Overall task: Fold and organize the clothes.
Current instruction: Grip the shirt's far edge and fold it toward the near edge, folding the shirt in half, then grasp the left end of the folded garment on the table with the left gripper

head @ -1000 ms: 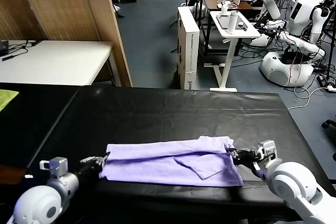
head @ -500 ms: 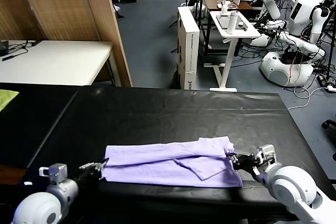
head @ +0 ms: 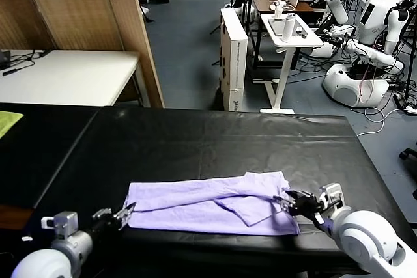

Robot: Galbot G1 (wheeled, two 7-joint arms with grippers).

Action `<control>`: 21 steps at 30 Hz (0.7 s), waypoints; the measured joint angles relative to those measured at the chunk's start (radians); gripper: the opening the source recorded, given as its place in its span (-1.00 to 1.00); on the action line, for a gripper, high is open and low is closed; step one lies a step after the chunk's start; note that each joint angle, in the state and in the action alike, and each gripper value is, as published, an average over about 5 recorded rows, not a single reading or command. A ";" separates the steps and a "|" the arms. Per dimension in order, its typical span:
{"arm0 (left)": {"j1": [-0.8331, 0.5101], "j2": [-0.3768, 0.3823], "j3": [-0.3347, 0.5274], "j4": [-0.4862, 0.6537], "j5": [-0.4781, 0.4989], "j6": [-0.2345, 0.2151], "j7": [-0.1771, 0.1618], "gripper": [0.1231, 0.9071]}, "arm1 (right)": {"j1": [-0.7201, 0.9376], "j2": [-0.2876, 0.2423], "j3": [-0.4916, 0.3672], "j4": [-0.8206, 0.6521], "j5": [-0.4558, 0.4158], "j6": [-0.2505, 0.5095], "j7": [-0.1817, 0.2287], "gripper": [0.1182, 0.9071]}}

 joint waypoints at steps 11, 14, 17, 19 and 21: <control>-0.014 -0.014 -0.018 0.003 0.031 -0.010 0.001 1.00 | 0.010 0.011 0.010 0.004 0.020 0.000 0.014 1.00; -0.036 -0.007 -0.013 0.015 0.026 -0.008 -0.002 1.00 | 0.028 0.019 0.012 -0.005 0.038 0.000 0.026 1.00; -0.069 0.006 -0.001 0.032 0.010 -0.002 -0.011 1.00 | 0.053 0.032 0.005 -0.026 0.043 0.000 0.031 1.00; -0.096 0.015 0.009 0.046 0.004 -0.001 -0.015 1.00 | 0.074 0.042 -0.005 -0.044 0.041 0.000 0.032 1.00; -0.125 0.021 0.022 0.063 0.003 -0.001 -0.016 1.00 | 0.099 0.055 -0.016 -0.066 0.037 0.000 0.033 1.00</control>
